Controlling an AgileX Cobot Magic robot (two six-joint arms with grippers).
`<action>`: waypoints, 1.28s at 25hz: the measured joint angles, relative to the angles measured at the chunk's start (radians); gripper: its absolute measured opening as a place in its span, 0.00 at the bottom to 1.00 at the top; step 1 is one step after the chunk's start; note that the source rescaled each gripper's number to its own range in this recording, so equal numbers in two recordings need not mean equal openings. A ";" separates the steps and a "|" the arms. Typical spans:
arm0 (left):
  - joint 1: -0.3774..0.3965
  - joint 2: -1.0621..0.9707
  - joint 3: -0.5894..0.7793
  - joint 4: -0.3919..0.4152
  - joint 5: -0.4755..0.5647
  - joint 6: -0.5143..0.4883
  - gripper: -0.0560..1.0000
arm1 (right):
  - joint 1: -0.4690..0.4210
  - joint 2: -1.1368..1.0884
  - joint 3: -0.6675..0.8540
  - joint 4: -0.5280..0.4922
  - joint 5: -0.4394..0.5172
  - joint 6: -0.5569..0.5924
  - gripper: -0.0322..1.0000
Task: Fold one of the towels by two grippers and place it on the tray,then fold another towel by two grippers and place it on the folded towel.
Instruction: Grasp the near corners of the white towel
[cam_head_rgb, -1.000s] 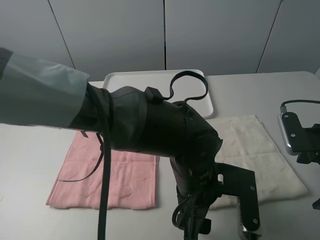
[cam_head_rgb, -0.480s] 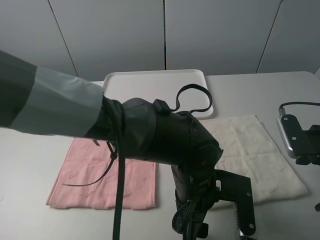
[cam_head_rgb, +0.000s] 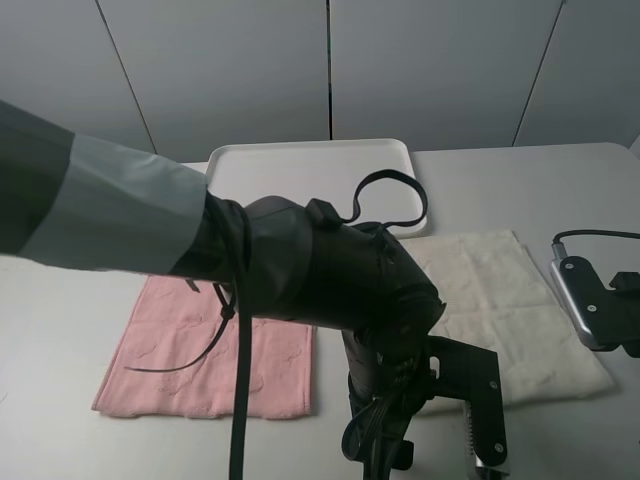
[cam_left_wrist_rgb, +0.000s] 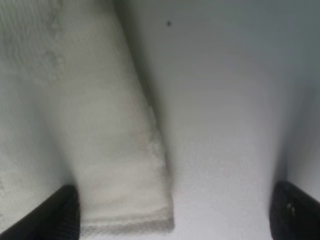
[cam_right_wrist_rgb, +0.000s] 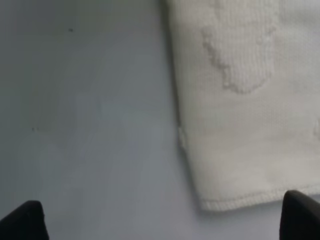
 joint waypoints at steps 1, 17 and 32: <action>0.000 0.000 0.000 0.000 0.000 0.000 0.98 | 0.017 0.000 0.007 0.000 -0.012 0.000 1.00; 0.000 0.000 0.000 0.000 0.000 -0.002 0.98 | 0.101 0.064 0.078 -0.102 -0.200 0.123 0.89; 0.000 0.000 0.000 0.000 0.002 -0.002 0.98 | 0.102 0.139 0.078 -0.276 -0.270 0.232 0.80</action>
